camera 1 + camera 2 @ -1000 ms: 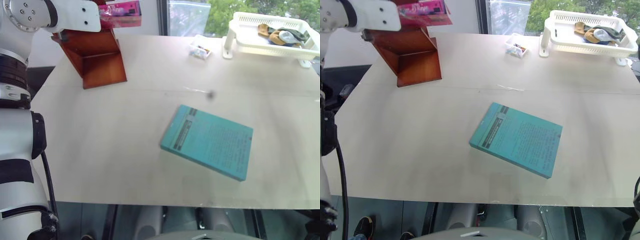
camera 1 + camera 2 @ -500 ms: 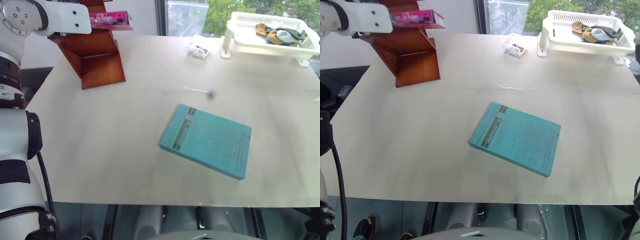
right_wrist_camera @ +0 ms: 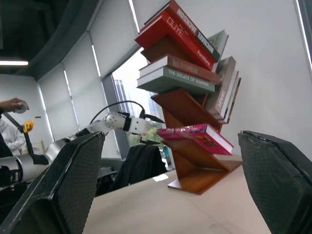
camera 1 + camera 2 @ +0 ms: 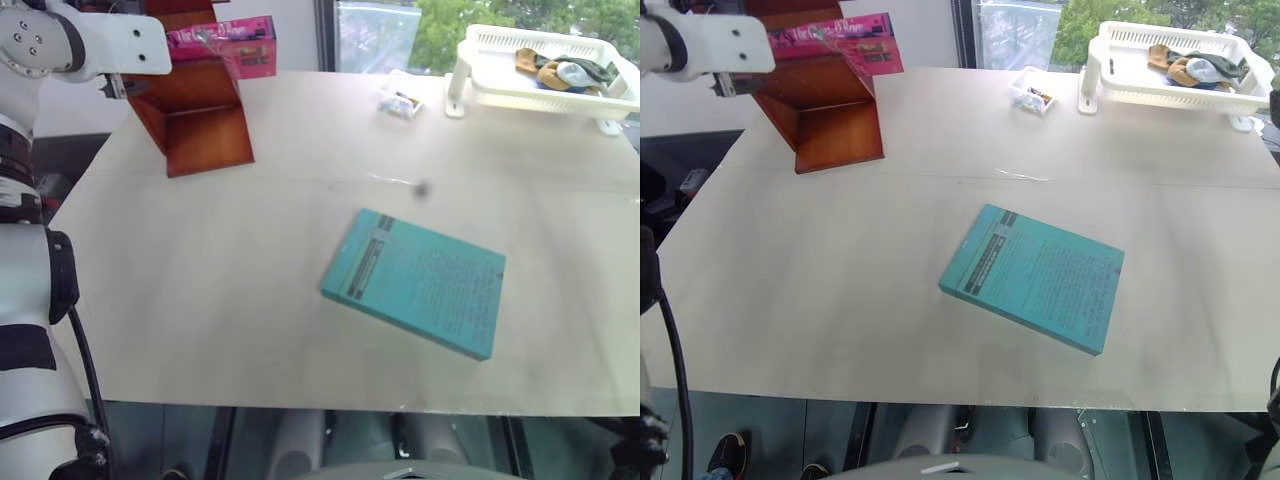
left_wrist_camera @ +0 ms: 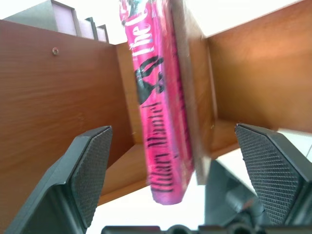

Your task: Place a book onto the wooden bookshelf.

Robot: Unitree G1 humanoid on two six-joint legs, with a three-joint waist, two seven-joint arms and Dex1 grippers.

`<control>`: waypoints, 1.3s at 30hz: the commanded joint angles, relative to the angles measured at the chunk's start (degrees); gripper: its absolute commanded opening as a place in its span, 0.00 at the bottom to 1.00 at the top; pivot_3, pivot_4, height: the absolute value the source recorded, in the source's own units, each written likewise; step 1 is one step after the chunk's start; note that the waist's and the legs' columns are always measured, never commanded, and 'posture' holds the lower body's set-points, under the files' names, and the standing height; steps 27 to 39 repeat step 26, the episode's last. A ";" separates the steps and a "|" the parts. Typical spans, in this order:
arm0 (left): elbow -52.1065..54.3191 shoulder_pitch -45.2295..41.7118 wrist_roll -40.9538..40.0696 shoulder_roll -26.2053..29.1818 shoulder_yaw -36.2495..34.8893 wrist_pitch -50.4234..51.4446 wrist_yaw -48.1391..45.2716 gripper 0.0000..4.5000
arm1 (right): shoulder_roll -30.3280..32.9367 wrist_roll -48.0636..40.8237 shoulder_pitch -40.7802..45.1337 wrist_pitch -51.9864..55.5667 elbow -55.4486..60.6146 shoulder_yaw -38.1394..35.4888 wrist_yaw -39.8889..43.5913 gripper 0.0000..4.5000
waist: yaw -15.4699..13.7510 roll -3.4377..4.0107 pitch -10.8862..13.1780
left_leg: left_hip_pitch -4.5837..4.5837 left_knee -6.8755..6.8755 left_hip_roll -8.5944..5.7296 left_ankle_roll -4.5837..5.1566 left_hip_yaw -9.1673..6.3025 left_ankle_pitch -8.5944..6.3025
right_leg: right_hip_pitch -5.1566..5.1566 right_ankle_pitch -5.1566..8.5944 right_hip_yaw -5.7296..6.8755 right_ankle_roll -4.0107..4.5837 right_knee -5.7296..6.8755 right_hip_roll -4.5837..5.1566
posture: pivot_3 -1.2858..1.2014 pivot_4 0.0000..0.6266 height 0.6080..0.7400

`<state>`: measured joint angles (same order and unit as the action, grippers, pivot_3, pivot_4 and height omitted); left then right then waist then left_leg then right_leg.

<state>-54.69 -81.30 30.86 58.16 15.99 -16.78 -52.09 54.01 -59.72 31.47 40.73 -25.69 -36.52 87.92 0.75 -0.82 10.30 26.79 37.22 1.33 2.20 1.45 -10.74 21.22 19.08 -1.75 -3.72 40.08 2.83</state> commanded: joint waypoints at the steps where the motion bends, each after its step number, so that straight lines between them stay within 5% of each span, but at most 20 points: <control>1: 16.25 11.52 -15.48 0.30 -10.95 12.52 -8.45 0.98 | 2.03 -1.33 -4.20 0.90 3.64 -5.25 -0.23 1.00 | 0.04 0.10 -0.06 | 0.00 0.00 0.00 -0.02 0.00 0.01 | 0.00 0.00 0.00 0.00 0.01 0.01 | 0.52 0.24 1.00; 6: 45.26 34.01 -36.54 -6.07 -25.38 38.61 -11.82 0.98 | 3.06 1.85 -14.44 0.30 7.06 -7.32 -0.66 1.00 | -0.09 0.14 -0.09 | 0.01 0.14 0.05 -0.25 -0.01 0.15 | -0.03 0.00 0.00 0.01 0.06 0.06 | 0.52 0.24 1.00; 11: 53.92 52.57 -47.45 -13.88 -33.62 44.73 -8.22 0.98 | 3.48 12.42 -26.82 -8.77 8.44 -4.54 0.15 1.00 | 0.11 0.17 -0.12 | -0.48 0.20 0.04 0.02 -0.10 -0.01 | -0.54 0.00 0.07 0.00 0.12 0.05 | 0.52 0.24 1.00; 15: 58.67 65.37 -50.93 -15.35 -34.40 47.89 -8.40 0.98 | 2.93 19.65 -34.59 -15.92 9.01 -2.76 -0.06 1.00 | 0.33 0.14 -0.14 | -0.87 0.22 0.05 -0.03 -0.08 0.03 | -0.80 0.00 -0.01 0.00 0.36 0.00 | 0.52 0.24 1.00; 18: 62.11 75.47 -51.34 -14.83 -33.05 46.71 -9.51 0.98 | 2.65 25.11 -39.40 -22.00 8.22 -1.23 -1.50 1.00 | 0.32 0.19 -0.24 | -2.00 -0.31 0.04 -0.02 0.06 -0.01 | -1.86 0.01 -0.15 0.02 -0.27 0.14 | 0.52 0.24 1.00; 25: 60.96 79.89 -51.29 -15.78 -32.27 45.02 -5.54 0.98 | 2.21 32.08 -45.67 -29.05 8.37 -1.27 -7.03 1.00 | -0.20 0.16 -0.36 | -2.12 -0.38 0.03 -0.23 0.04 -0.12 | -1.97 0.03 -0.20 0.08 -0.30 0.60 | 0.52 0.24 1.00; 39: 61.09 80.50 -51.26 -15.60 -31.94 44.43 -5.66 0.98 | 2.11 32.41 -46.29 -29.45 8.45 -1.21 -7.37 1.00 | -0.20 0.16 -0.36 | -2.11 -0.39 0.02 -0.23 0.06 -0.11 | -1.98 0.03 -0.28 0.08 -0.33 0.63 | 0.52 0.24 1.00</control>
